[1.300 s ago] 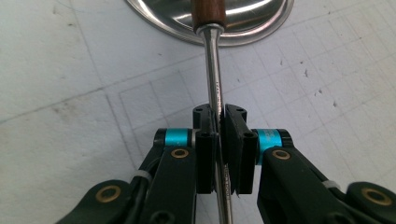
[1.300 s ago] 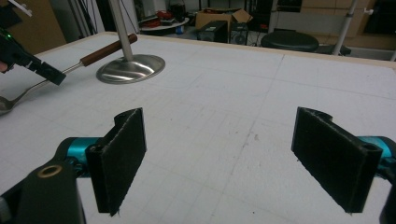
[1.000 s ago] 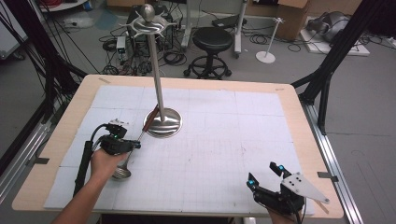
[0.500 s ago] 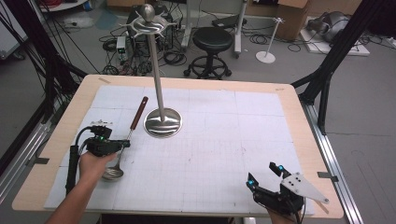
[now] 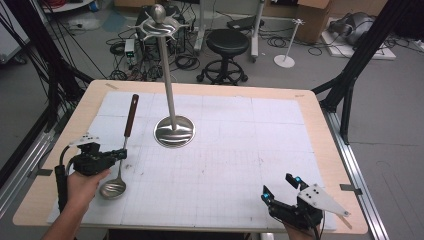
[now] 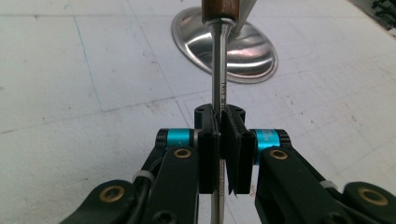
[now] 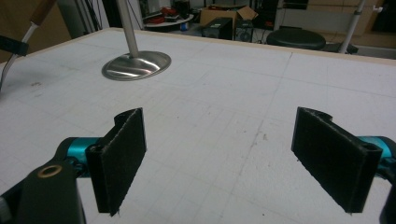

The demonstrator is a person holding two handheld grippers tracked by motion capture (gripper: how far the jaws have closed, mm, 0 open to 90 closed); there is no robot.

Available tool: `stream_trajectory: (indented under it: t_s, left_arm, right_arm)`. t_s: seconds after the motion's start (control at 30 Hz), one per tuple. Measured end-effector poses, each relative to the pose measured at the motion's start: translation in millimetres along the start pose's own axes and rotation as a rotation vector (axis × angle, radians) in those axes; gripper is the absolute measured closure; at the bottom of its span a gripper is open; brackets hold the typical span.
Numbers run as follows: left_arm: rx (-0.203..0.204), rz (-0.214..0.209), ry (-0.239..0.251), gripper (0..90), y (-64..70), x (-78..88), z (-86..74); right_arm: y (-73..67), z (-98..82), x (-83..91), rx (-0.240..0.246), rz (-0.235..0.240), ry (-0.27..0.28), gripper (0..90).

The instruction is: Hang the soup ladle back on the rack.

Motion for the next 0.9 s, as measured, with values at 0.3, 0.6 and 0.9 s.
stream_trajectory:
  t_s: [0.3,0.6,0.9]
  left_arm:
    - [-0.067,-0.033,0.081,84.2,14.6,15.0,5.5]
    - [-0.12,-0.102,0.151,84.2,35.8,29.2,8.0]
    - [-0.167,-0.198,0.217,84.1,63.7,38.5,10.8]
  right_arm:
    - [-1.0,0.0,-0.4,-0.002,0.002,-0.001,16.5]
    - [-6.1,1.2,-3.0,0.002,0.031,-0.004,16.5]
    - [-29.6,10.5,-17.8,-0.023,0.192,-0.003,16.5]
Point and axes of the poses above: each handheld gripper's, and its own axes: x roughly backward along the jaws, z roughly out of its top, y roughly to its right, the point moved 10 cm from there along -x, roughly forward along the jaws
